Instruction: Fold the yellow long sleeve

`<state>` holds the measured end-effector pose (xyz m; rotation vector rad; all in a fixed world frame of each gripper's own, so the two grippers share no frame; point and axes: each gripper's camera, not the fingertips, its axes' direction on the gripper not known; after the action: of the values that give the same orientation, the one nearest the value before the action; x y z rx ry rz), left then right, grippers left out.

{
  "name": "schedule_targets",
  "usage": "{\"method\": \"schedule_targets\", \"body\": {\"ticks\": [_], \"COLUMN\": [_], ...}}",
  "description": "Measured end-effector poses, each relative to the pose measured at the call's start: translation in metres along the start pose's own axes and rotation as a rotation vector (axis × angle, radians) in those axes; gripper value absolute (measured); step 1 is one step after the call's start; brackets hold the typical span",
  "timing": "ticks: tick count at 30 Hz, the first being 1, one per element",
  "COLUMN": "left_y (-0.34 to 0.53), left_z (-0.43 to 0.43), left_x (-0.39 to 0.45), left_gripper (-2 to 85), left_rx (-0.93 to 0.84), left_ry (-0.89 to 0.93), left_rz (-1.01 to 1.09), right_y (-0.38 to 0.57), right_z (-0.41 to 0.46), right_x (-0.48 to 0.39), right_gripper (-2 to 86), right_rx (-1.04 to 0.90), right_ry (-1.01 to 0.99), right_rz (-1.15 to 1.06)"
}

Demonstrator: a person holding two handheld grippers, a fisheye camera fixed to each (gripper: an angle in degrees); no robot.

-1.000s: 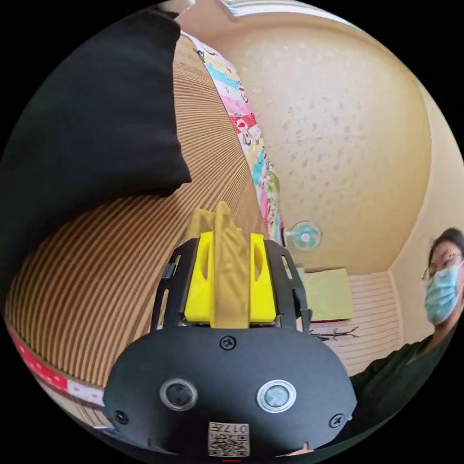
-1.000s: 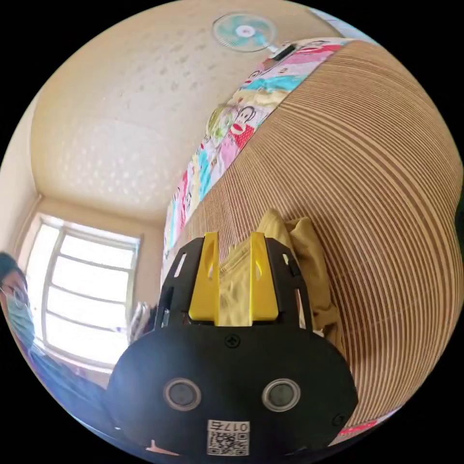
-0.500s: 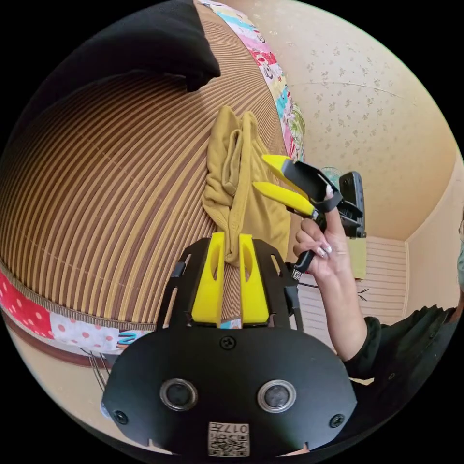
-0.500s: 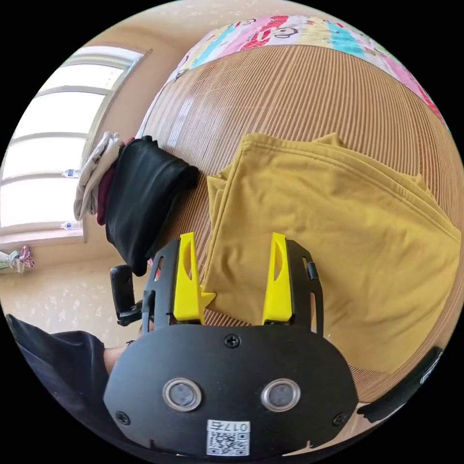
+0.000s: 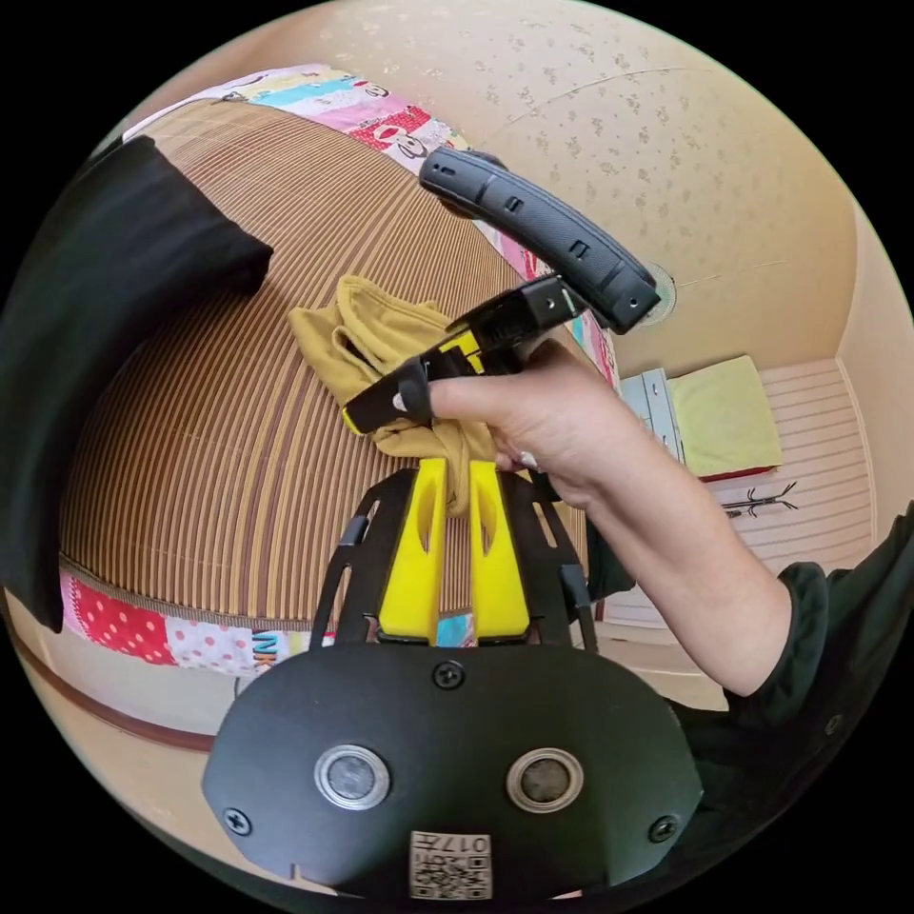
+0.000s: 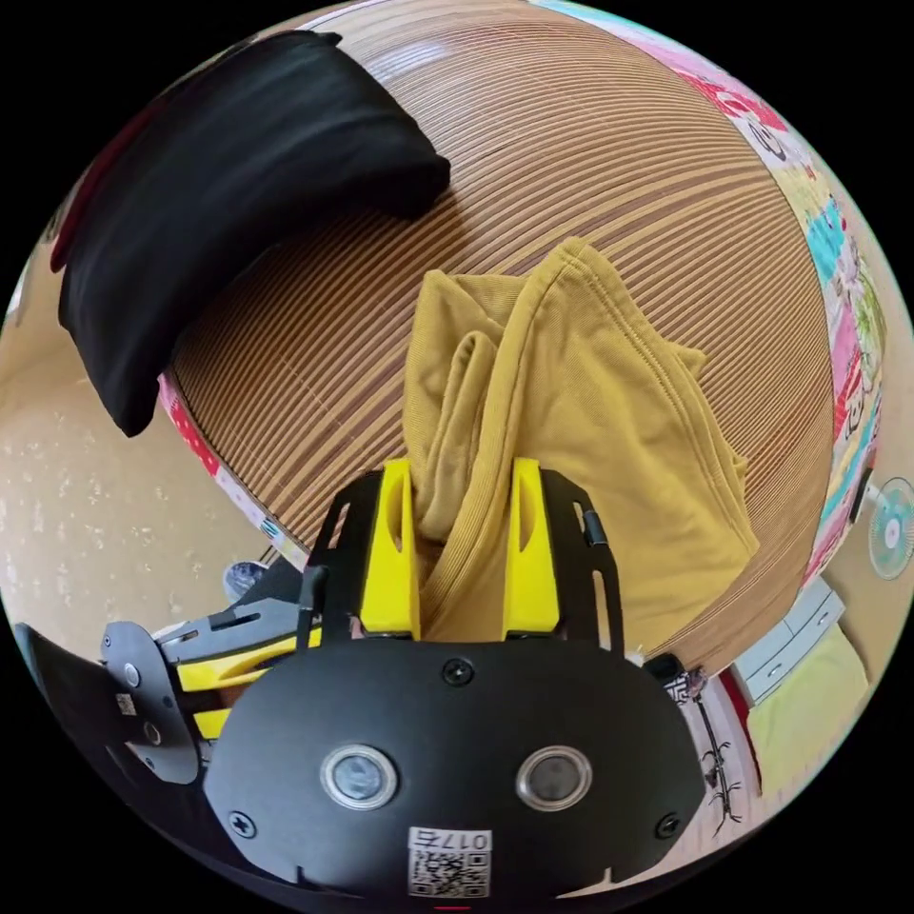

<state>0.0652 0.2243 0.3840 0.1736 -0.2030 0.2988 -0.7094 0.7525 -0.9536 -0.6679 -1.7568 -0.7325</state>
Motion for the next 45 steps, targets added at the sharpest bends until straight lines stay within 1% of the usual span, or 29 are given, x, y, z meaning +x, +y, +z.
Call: {"method": "schedule_targets", "body": {"ticks": [3, 5, 6, 8, 9, 10, 11, 12, 14, 16, 19, 21, 22, 23, 25, 27, 29, 31, 33, 35, 37, 39, 40, 43, 45], "left_y": [0.002, 0.001, 0.001, 0.0, -0.001, -0.001, -0.002, -0.004, -0.008, -0.013, -0.024, -0.033, -0.035, -0.039, -0.044, -0.043, -0.035, -0.023, -0.007, -0.001, 0.004, 0.011, 0.013, 0.022, 0.031], "left_z": [-0.009, -0.015, -0.017, -0.02, -0.02, -0.019, -0.015, -0.009, 0.003, 0.017, 0.047, 0.074, 0.081, 0.097, 0.121, 0.158, 0.183, 0.2, 0.211, 0.207, 0.201, 0.191, 0.188, 0.172, 0.16], "left_x": [0.012, 0.022, 0.029, 0.038, 0.043, 0.045, 0.049, 0.052, 0.055, 0.061, 0.071, 0.074, 0.073, 0.072, 0.066, 0.055, 0.046, 0.044, 0.048, 0.053, 0.056, 0.07, 0.075, 0.108, 0.137], "left_gripper": [5.1, 5.1, 5.0, 3.9, 4.4, 4.7, 5.0, 5.6, 6.7, 7.7, 9.0, 11.0, 11.3, 12.2, 13.5, 14.3, 14.8, 14.4, 12.0, 9.4, 6.5, 5.7, 5.5, 5.2, 5.1], "left_rx": [0.002, 0.006, 0.004, 0.011, 0.004, -0.003, -0.024, -0.048, -0.084, -0.122, -0.2, -0.251, -0.264, -0.291, -0.331, -0.427, -0.51, -0.576, -0.618, -0.604, -0.596, -0.589, -0.592, -0.605, -0.637], "left_ry": [0.046, 0.093, 0.144, 0.184, 0.18, 0.178, 0.174, 0.169, 0.17, 0.17, 0.153, 0.135, 0.124, 0.103, 0.063, 0.032, 0.008, 0.005, 0.01, -0.001, 0.083, 0.199, 0.215, 0.303, 0.363], "left_rz": [0.03, 0.066, 0.099, 0.123, 0.125, 0.129, 0.14, 0.144, 0.144, 0.161, 0.183, 0.179, 0.172, 0.157, 0.122, 0.06, 0.009, -0.026, -0.043, -0.059, -0.107, -0.129, -0.123, -0.067, 0.0], "right_y": [0.036, 0.086, 0.1, 0.158, 0.173, 0.206, 0.239, 0.256, 0.315, 0.351, 0.397, 0.42, 0.435, 0.452, 0.486, 0.522, 0.564, 0.589, 0.606, 0.618, 0.618, 0.614, 0.609, 0.594, 0.582], "right_z": [-0.04, -0.064, -0.067, -0.066, -0.064, -0.061, -0.059, -0.057, -0.046, -0.035, -0.013, -0.005, -0.005, -0.009, -0.024, -0.035, -0.041, -0.042, -0.043, -0.048, -0.056, -0.07, -0.082, -0.112, -0.131], "right_x": [0.045, 0.11, 0.128, 0.202, 0.221, 0.257, 0.29, 0.305, 0.361, 0.397, 0.436, 0.453, 0.463, 0.468, 0.469, 0.463, 0.444, 0.422, 0.395, 0.36, 0.338, 0.321, 0.315, 0.314, 0.321], "right_gripper": [9.4, 8.1, 8.0, 7.6, 7.6, 7.4, 7.3, 7.3, 7.2, 7.3, 7.8, 8.9, 10.0, 11.3, 12.7, 13.2, 13.6, 14.0, 14.9, 16.8, 18.8, 21.5, 23.4, 27.5, 28.6], "right_rx": [0.152, 0.334, 0.376, 0.531, 0.564, 0.637, 0.713, 0.748, 0.819, 0.792, 0.722, 0.714, 0.73, 0.751, 0.813, 0.881, 0.962, 0.992, 0.977, 0.912, 0.861, 0.829, 0.828, 0.882, 0.908], "right_ry": [-0.263, -0.583, -0.663, -0.91, -0.948, -1.004, -1.035, -1.045, -1.066, -1.032, -0.897, -0.912, -0.972, -1.012, -1.011, -1.053, -1.19, -1.284, -1.358, -1.433, -1.481, -1.515, -1.541, -1.659, -1.728], "right_rz": [0.082, 0.147, 0.161, 0.169, 0.171, 0.181, 0.182, 0.182, 0.229, 0.289, 0.431, 0.491, 0.532, 0.574, 0.641, 0.697, 0.725, 0.748, 0.773, 0.793, 0.793, 0.792, 0.788, 0.799, 0.813]}}
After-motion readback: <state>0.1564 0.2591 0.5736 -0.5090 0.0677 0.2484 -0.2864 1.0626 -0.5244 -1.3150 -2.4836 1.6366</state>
